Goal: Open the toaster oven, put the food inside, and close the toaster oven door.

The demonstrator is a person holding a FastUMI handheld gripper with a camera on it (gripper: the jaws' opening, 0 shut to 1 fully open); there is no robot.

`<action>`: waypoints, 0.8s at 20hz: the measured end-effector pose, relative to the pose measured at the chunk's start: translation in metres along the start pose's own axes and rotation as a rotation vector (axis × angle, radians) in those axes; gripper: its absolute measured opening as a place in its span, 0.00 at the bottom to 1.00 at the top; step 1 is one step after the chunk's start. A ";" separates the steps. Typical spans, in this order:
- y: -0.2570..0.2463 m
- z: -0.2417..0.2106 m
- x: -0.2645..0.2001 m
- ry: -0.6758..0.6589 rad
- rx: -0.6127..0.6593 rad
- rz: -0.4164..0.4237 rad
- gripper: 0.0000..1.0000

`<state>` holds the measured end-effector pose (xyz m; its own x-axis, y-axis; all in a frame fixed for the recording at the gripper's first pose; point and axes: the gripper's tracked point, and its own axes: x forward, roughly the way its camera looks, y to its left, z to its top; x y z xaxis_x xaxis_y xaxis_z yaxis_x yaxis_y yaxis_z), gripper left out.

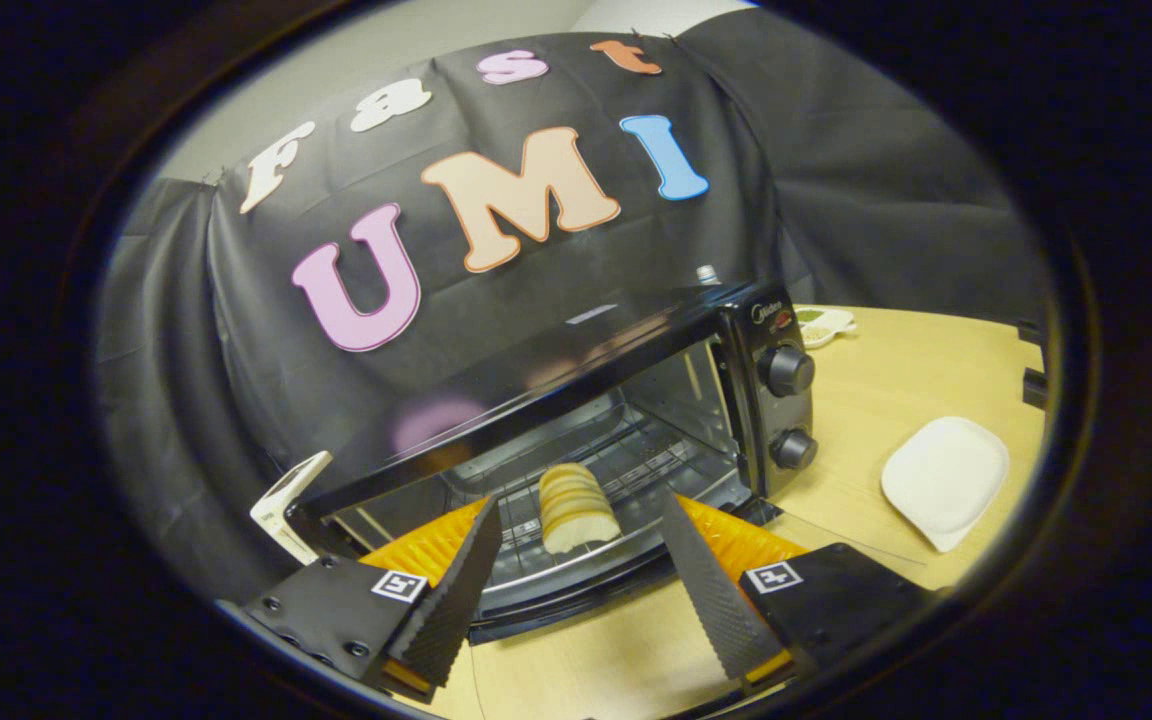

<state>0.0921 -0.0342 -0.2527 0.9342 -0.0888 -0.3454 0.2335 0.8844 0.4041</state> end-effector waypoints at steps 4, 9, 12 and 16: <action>-0.007 -0.016 -0.032 0.034 -0.068 -0.005 0.99; -0.020 -0.024 -0.076 0.045 -0.152 -0.005 0.99; -0.021 -0.030 -0.094 0.038 -0.197 0.024 0.99; -0.036 -0.050 -0.111 0.056 -0.259 0.043 0.99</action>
<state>-0.0337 -0.0330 -0.2707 0.9238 -0.0293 -0.3817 0.1103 0.9752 0.1921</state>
